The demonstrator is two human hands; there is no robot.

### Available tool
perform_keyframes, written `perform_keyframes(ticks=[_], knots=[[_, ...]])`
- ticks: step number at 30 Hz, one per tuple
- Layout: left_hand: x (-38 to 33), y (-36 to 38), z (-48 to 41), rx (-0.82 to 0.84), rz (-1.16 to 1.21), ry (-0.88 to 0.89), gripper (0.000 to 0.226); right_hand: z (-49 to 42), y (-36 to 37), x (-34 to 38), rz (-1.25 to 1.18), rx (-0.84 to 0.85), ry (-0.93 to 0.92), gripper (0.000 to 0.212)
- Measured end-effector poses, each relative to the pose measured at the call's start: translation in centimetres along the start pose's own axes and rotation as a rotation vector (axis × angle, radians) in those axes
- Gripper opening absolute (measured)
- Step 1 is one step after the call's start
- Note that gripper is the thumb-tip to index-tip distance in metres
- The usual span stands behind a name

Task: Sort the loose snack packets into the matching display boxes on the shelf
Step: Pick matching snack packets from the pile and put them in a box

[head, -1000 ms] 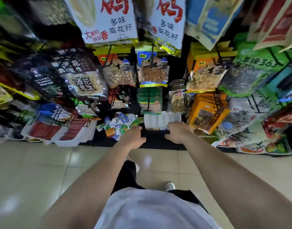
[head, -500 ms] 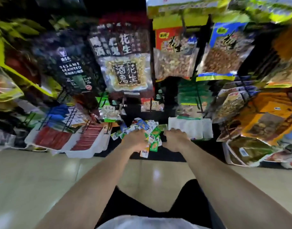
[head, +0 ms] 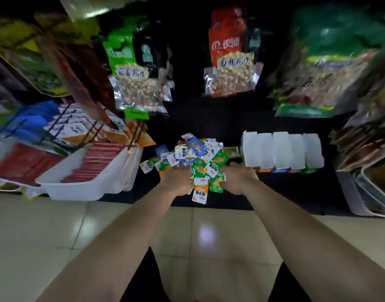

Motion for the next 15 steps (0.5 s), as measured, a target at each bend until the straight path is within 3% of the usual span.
perform_keyframes(ticks=[6,15], knots=[[0.1,3.7,2.5,-0.038,0.058,-0.022,0.071,2.7,3.4,-1.4,0.01,-0.069,0.061,0.057],[1.3,2.8,7.0,-0.123,0.182,-0.034,0.067,6.8,2.5,0.2,-0.03,-0.148,0.086,0.061]])
Point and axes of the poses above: each hand's wrist, its own z-axis away from the middle knuckle, its own y-axis out of the palm, x = y × z, the point moved 3 cm from there along -z, towards the middle knuckle, and after that the axes turned 11 degrees about -x, right-handed, at the moved point
